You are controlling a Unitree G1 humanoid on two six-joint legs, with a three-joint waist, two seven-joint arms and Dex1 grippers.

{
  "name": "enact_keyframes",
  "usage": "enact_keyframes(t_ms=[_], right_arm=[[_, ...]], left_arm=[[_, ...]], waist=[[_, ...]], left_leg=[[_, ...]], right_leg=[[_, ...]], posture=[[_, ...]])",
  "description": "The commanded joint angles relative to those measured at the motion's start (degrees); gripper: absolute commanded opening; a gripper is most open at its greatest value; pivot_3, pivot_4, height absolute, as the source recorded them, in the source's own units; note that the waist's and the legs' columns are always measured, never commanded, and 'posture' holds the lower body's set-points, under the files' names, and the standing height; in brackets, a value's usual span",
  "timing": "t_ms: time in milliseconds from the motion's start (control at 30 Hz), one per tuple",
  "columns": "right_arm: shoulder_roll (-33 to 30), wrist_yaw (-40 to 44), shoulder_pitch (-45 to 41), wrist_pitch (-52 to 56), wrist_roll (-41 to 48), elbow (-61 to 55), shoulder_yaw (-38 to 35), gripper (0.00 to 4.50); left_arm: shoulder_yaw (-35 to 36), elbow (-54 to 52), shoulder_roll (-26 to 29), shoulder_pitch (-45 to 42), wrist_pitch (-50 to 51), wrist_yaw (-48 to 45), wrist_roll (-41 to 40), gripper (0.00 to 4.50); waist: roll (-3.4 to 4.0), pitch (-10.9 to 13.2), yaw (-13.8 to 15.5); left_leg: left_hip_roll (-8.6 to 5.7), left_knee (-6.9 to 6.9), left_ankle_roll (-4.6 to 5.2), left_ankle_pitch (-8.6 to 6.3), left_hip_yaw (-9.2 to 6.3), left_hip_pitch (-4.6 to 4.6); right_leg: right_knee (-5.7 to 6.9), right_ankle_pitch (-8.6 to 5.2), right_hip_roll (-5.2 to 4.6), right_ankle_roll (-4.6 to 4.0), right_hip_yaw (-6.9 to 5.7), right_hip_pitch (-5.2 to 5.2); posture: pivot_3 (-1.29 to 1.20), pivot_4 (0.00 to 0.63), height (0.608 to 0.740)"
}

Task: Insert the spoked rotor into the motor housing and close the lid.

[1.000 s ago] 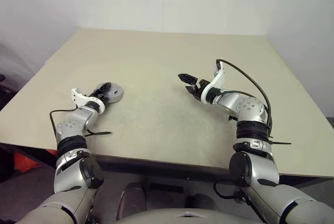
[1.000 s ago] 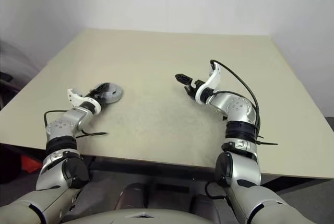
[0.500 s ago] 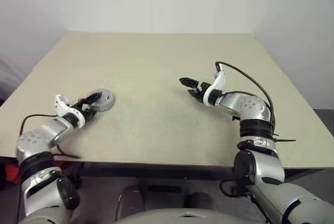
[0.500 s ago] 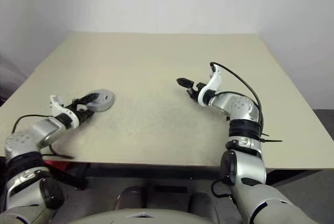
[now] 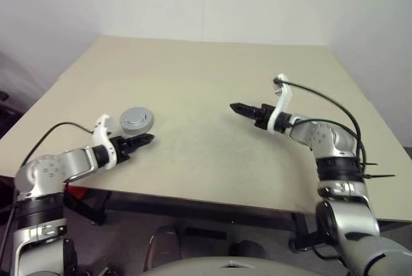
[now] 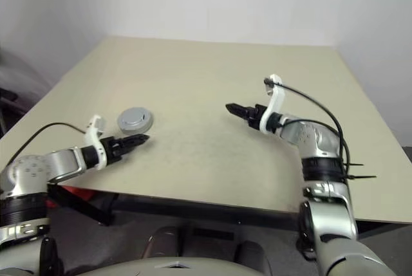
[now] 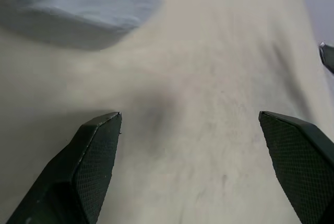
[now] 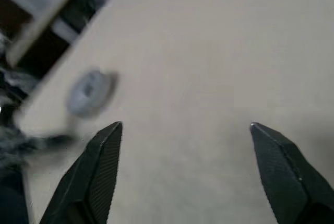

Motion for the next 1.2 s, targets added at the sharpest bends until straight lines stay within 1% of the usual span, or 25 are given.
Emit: enact_keyframes(t_ms=[33,100,167,267,367,400,500,667,800,1000,1100,1200], right_arm=[[-5.17,10.37,2.28,-7.97,-4.15,-4.52,4.61,4.38],[-7.11,12.76,3.51,-11.68,-7.04,-3.12,6.29,4.38],[-7.72,14.15,4.14,-13.20,-7.68,-2.37,6.04,4.38],[-8.28,16.24,5.46,-14.12,-7.41,-3.39,4.91,4.38],[-8.31,15.46,6.40,-15.51,-8.59,-3.16,4.24,4.38],[-8.17,14.95,6.52,-15.75,-8.89,-2.97,3.98,4.38],[-7.60,13.89,6.61,-15.96,-9.36,-2.90,3.38,4.38],[-4.92,9.19,6.78,-22.29,-11.50,-2.69,0.89,4.38],[-4.35,9.50,7.08,-26.48,-12.13,-1.36,0.03,4.38],[-4.24,10.35,5.20,-23.81,-10.54,1.42,-0.81,4.38],[-3.01,10.37,5.34,-23.69,-9.10,0.87,-1.93,4.38],[-2.76,10.72,6.16,-24.86,-10.05,0.00,-1.12,4.38]], left_arm=[[-7.34,-2.47,-0.38,-4.01,-12.27,-3.17,9.53,4.48],[-13.67,-1.99,0.21,-4.93,-21.85,-6.57,17.45,4.48],[-18.44,-0.69,0.92,-5.92,-27.67,-10.37,22.60,4.48],[-21.21,1.32,0.59,-7.85,-30.24,-14.28,25.04,4.48],[-23.74,1.70,0.55,-8.76,-32.07,-18.80,26.65,4.48],[-23.94,1.71,0.27,-8.85,-32.27,-19.90,26.65,4.48],[-24.25,2.09,-0.14,-9.07,-32.53,-21.50,27.58,4.48],[-23.34,2.01,-0.71,-9.35,-32.57,-21.85,28.97,4.48],[-23.05,2.55,-0.88,-9.42,-33.15,-21.36,30.45,4.48],[-22.06,1.02,-2.58,-8.56,-33.09,-19.25,31.21,4.48],[-22.35,0.12,-3.58,-7.87,-32.72,-18.51,31.62,4.48],[-22.56,-0.44,-4.14,-7.84,-32.38,-18.19,31.81,4.48]], waist=[[-0.01,0.00,-0.15],[-0.01,0.00,-0.41],[-0.01,0.00,-0.79],[0.00,0.00,-1.41],[0.01,0.00,-1.72],[0.01,0.00,-1.78],[0.02,-0.01,-1.88],[0.03,0.00,-1.93],[0.03,-0.01,-1.93],[0.03,-0.01,-1.93],[0.04,-0.01,-1.93],[0.04,-0.01,-1.93]], left_leg=[[0.01,0.03,0.01,-0.01,-0.01,0.01],[0.02,0.02,0.02,-0.01,-0.02,0.05],[0.01,0.02,0.03,-0.01,-0.02,0.13],[0.01,0.03,0.03,-0.01,0.00,0.14],[0.01,0.04,0.10,-0.04,0.00,0.10],[0.00,0.05,0.14,-0.06,0.01,0.07],[0.01,0.10,0.29,-0.15,0.07,0.03],[0.04,0.12,0.31,-0.17,0.11,0.06],[0.03,0.21,0.32,-0.17,0.13,0.05],[0.03,0.25,0.33,-0.18,0.13,0.05],[0.03,0.26,0.34,-0.18,0.13,0.04],[0.05,0.26,0.36,-0.20,0.13,0.03]], right_leg=[[0.01,0.00,0.02,0.00,0.00,0.00],[0.02,0.00,0.04,0.01,0.00,-0.02],[0.01,0.00,0.05,0.03,0.05,-0.04],[0.06,0.00,0.05,0.02,0.06,-0.08],[0.09,0.10,0.05,-0.16,0.05,-0.09],[0.08,0.22,0.05,-0.37,0.05,-0.11],[0.09,0.26,0.04,-0.47,0.06,-0.16],[0.12,0.26,0.04,-0.49,0.07,-0.17],[0.12,0.25,0.03,-0.48,0.09,-0.14],[0.13,0.26,0.03,-0.49,0.10,-0.13],[0.14,0.27,0.03,-0.50,0.10,-0.13],[0.14,0.27,0.04,-0.50,0.09,-0.14]], posture=[[0.00,0.000,0.740],[0.00,0.000,0.740],[0.00,0.000,0.740],[0.00,0.000,0.740],[0.00,0.000,0.740],[0.00,0.000,0.740],[0.00,0.000,0.740],[0.00,0.000,0.740],[0.00,0.000,0.740],[0.00,0.000,0.740],[0.00,0.000,0.740],[0.00,0.000,0.740]])
